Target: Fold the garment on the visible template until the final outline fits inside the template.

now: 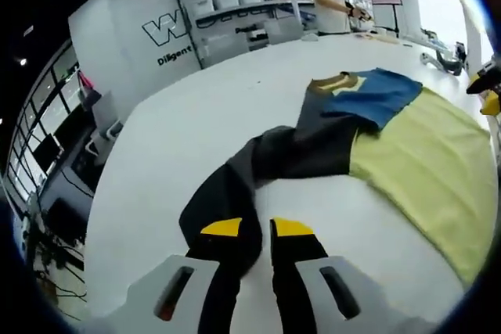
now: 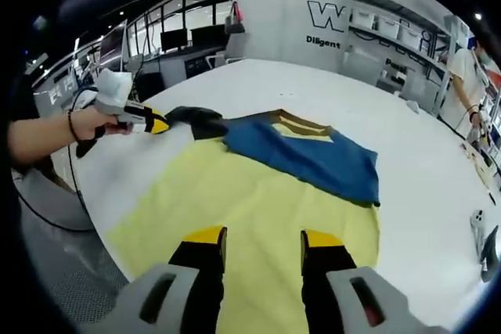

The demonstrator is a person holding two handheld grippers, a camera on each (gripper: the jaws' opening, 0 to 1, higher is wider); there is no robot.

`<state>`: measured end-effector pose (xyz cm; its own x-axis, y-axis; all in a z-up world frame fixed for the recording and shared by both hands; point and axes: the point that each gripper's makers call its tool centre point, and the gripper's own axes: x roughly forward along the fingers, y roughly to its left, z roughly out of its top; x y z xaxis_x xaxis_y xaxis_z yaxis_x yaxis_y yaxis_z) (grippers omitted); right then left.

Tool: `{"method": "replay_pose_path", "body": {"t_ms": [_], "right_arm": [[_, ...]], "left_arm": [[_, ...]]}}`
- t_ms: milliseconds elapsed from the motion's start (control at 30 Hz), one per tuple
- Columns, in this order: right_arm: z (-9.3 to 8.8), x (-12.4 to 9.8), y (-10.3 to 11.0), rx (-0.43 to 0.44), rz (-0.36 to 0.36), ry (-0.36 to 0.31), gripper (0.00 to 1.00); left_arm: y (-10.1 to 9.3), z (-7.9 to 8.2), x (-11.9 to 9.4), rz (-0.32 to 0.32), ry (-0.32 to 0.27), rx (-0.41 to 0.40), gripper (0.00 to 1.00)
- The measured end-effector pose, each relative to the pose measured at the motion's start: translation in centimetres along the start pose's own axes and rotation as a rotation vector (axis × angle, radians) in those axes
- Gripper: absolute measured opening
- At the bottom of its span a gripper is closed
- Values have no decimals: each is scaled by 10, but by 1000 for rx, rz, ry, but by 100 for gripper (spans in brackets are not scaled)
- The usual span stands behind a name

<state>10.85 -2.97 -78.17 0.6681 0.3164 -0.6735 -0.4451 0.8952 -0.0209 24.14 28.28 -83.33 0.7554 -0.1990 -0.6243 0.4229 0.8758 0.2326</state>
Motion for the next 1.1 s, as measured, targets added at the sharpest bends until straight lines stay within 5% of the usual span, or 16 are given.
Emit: {"method": "replay_pose_path", "body": {"t_ms": [467,533,800,1100], "right_arm": [[-3,3,19,-21,47,1,36],[-3,3,18,-30,48,4,37],[-5,0,12,-27,35,7,36],[-9,1,16,-21,43,14,36]], "left_arm": [[20,2,-11,50,-20,-13,2],[24,-2,-16,51,15,-41,2],[46,31,-38,101,-53,-42,3],[64,44,-46,105,-12,13,3]]}}
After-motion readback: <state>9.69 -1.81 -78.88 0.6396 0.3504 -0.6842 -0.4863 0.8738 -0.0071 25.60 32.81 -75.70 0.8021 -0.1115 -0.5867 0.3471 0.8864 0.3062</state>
